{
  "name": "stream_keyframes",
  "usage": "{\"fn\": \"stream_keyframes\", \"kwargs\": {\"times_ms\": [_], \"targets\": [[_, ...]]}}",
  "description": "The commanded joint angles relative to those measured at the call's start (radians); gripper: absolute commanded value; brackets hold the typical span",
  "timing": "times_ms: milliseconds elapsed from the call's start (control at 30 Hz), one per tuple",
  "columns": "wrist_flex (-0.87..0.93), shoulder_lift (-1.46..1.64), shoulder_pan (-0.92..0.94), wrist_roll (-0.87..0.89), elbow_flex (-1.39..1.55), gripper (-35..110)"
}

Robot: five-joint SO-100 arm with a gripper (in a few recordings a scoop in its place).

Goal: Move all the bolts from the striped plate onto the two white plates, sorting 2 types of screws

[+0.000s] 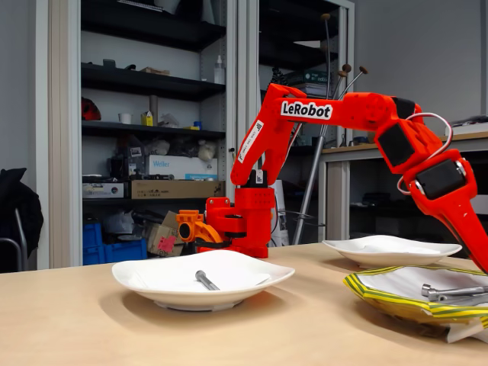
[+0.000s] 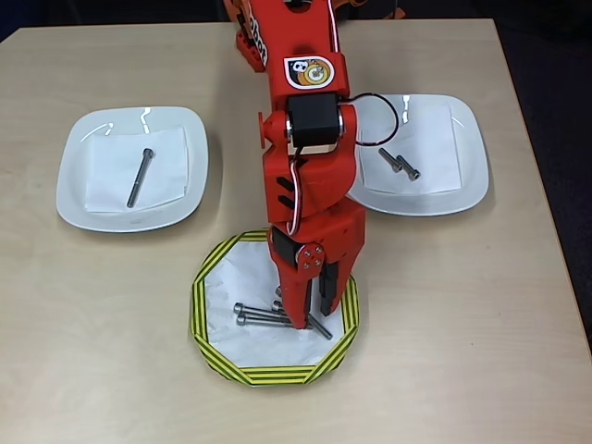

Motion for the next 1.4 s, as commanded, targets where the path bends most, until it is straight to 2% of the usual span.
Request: {"fn": "stream_keyframes", "kwargs": {"times_ms": [0, 667, 1133, 1367], "targets": [[0.0, 0.014, -0.014, 0.028, 0.011, 10], [-0.032, -0.092, 0.031, 0.052, 0.015, 0], [0.416, -0.046, 0.091, -0.035, -0.33, 0], [0.482, -0.008, 0.135, -0.064, -0.353, 0]]}}
